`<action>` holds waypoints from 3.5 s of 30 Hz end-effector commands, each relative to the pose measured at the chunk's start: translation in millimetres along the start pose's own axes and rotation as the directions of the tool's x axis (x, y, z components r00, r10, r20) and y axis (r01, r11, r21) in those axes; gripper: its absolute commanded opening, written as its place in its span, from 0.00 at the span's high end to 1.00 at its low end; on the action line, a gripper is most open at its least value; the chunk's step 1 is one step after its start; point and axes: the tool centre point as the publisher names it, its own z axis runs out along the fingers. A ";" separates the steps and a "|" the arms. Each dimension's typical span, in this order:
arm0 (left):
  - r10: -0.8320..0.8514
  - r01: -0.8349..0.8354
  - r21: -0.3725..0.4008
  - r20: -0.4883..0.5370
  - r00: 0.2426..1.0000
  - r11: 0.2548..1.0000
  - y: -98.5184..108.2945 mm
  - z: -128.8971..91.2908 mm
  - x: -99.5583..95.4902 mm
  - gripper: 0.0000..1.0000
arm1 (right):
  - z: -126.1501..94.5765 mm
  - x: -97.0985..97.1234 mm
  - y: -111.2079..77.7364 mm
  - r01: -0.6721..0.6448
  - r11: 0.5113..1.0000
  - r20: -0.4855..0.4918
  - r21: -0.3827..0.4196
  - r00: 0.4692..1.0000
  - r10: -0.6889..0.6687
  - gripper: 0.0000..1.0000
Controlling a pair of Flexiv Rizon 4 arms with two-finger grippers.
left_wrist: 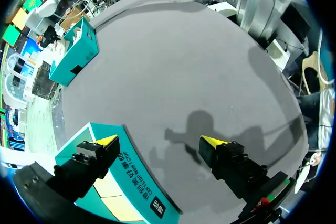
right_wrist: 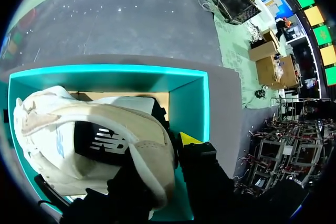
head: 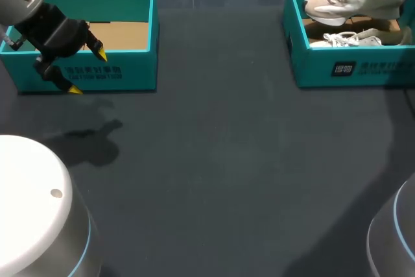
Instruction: Take the shoe out of the shoebox, open the shoe tongue, remove and reinsert the insole, then place the shoe into the shoebox
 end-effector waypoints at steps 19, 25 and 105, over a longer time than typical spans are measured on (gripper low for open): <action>0.001 -0.001 -0.002 -0.001 1.000 1.000 -0.3 -0.6 0.4 0.00 | 29.4 8.4 1.4 -0.062 0.997 -0.013 0.054 0.998 0.063 1.00; 0.001 -0.001 -0.002 -0.001 1.000 1.000 -0.3 -0.6 0.4 0.00 | 39.6 10.7 -4.1 -0.086 0.994 -0.008 0.068 0.996 0.087 1.00; 0.001 -0.001 -0.002 -0.001 1.000 1.000 -0.3 -0.6 0.4 0.00 | 36.6 29.5 -6.6 -0.114 0.992 -0.062 0.047 0.991 0.117 0.16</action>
